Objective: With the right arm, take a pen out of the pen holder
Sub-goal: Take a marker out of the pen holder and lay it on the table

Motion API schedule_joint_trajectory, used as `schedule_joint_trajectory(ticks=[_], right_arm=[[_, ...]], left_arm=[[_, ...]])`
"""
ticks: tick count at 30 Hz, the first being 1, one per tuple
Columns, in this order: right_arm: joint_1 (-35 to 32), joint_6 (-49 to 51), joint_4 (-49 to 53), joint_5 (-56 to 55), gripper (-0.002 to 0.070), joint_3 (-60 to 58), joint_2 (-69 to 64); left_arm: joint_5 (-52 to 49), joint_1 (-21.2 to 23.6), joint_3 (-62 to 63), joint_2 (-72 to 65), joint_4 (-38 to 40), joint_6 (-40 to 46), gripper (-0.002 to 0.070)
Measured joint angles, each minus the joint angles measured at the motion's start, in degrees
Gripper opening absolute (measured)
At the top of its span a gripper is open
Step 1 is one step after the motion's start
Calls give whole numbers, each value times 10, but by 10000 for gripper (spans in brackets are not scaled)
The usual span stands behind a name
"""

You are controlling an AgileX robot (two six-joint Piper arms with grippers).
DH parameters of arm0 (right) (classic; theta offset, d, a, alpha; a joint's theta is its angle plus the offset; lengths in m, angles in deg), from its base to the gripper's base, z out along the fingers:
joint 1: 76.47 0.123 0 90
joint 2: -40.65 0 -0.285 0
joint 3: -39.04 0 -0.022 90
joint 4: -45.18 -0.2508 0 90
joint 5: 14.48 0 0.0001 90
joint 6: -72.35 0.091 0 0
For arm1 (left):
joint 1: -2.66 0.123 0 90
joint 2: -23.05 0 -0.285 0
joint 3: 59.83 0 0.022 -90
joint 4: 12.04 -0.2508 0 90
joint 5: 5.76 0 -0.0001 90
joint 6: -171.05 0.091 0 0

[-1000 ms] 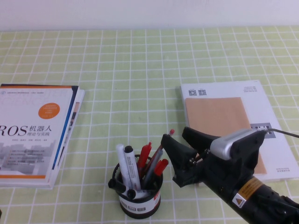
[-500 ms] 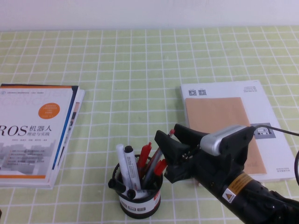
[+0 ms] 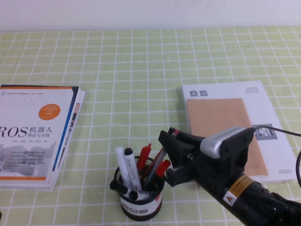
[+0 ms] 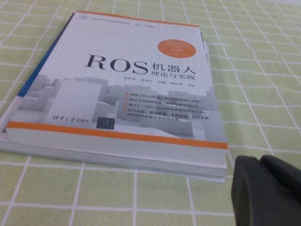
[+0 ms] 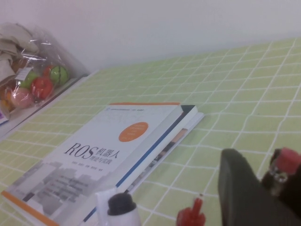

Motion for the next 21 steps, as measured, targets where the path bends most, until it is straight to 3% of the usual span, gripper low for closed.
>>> schedule_joint_trajectory(ticks=[7,21], right_arm=[[0,6,32,-5,20,0,5],[0,2,36,24,8,0,71]], left_arm=[[0,0,0,0,0,0,-8],[0,0,0,0,0,0,-8]])
